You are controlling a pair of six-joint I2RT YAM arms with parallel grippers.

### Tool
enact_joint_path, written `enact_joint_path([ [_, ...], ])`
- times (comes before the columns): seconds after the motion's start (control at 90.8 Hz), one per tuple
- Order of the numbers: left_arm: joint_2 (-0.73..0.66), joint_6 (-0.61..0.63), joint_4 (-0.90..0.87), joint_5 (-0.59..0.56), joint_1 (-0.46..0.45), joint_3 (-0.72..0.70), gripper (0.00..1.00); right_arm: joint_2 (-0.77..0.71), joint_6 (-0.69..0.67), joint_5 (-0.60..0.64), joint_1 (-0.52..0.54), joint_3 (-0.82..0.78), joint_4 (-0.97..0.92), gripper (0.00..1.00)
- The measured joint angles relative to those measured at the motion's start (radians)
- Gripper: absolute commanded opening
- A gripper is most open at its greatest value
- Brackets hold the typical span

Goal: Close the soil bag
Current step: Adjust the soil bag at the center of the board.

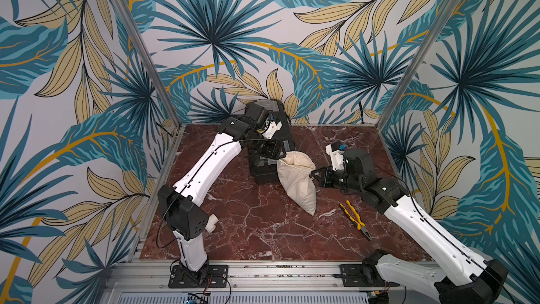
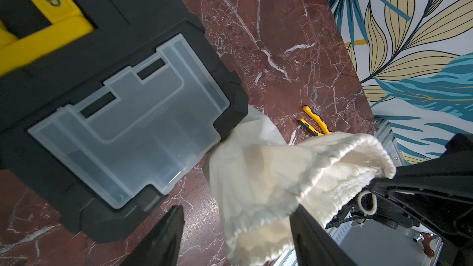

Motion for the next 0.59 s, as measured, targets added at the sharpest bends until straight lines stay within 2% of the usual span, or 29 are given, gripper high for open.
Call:
enact_joint_path([
  [0.11, 0.005, 0.003, 0.0, 0.003, 0.0, 0.0, 0.69, 0.0, 0.0, 0.0, 0.0, 0.0, 0.0, 0.0],
  [0.198, 0.014, 0.007, 0.0, 0.003, 0.001, 0.0, 0.64, 0.0, 0.0, 0.0, 0.0, 0.0, 0.0, 0.0],
  [0.275, 0.034, 0.012, -0.003, 0.003, 0.001, 0.016, 0.48, 0.0, 0.0, 0.0, 0.0, 0.0, -0.001, 0.0],
  [0.352, 0.062, 0.013, 0.001, 0.011, 0.001, 0.043, 0.12, 0.0, 0.0, 0.0, 0.0, 0.0, -0.003, 0.0],
  [0.386, 0.072, 0.011, 0.001, 0.015, 0.001, 0.052, 0.0, 0.0, 0.0, 0.0, 0.0, 0.002, -0.008, 0.0],
  [0.485, 0.095, 0.005, -0.002, 0.017, -0.002, 0.073, 0.0, 0.002, -0.016, 0.013, 0.0, 0.034, -0.057, 0.0],
  [0.595, 0.085, -0.008, -0.016, 0.003, -0.009, 0.085, 0.0, 0.028, -0.057, 0.04, 0.0, 0.144, -0.137, 0.0],
])
